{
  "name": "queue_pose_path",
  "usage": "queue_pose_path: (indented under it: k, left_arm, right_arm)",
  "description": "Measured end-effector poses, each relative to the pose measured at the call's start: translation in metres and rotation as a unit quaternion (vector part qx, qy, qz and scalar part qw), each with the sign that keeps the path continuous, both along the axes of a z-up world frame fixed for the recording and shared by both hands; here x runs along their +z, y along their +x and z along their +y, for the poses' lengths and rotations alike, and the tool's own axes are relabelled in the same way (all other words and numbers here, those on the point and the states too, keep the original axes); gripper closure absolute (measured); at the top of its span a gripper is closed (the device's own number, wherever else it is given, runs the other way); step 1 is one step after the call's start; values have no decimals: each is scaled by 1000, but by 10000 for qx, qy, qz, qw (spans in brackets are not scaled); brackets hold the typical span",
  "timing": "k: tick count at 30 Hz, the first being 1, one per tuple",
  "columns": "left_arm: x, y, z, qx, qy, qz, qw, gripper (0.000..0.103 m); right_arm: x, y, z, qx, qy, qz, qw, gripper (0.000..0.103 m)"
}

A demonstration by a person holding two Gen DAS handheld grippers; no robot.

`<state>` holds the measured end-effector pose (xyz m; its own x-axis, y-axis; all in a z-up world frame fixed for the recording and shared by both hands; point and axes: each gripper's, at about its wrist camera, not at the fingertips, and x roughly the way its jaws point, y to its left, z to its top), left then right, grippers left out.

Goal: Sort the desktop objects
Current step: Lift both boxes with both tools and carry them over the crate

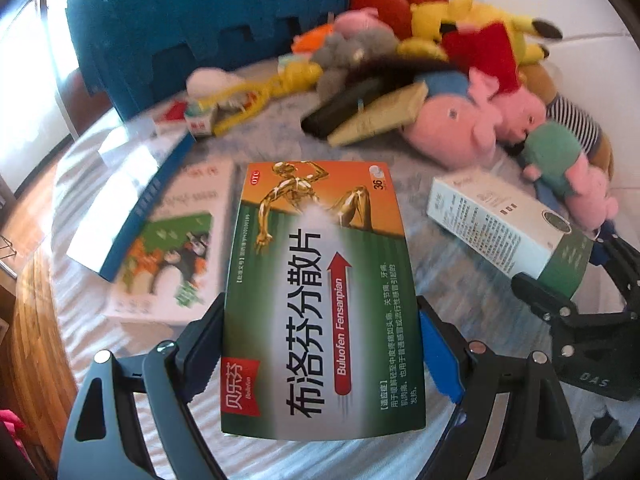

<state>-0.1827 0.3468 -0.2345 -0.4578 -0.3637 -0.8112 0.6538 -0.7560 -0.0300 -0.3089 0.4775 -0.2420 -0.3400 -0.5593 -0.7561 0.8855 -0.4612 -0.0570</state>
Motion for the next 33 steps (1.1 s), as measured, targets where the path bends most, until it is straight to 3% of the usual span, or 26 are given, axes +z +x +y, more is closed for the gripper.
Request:
queue_pose_path:
  k: [18,24,33]
  left_arm:
    - [143,66,-24,-157,-611,1081,9921,16]
    - [183,96,-61,-292,-814,1441,9858,16]
    - [240,141,-150,-699,-1147,1883,9729,16]
  right_arm:
    - [152,69,-27,-124,-1125,687,9912,26]
    - [193,100,-66,-161,-1402,929,9856,26]
    - [245,146,-142,-540,-1689,1270,9759,26]
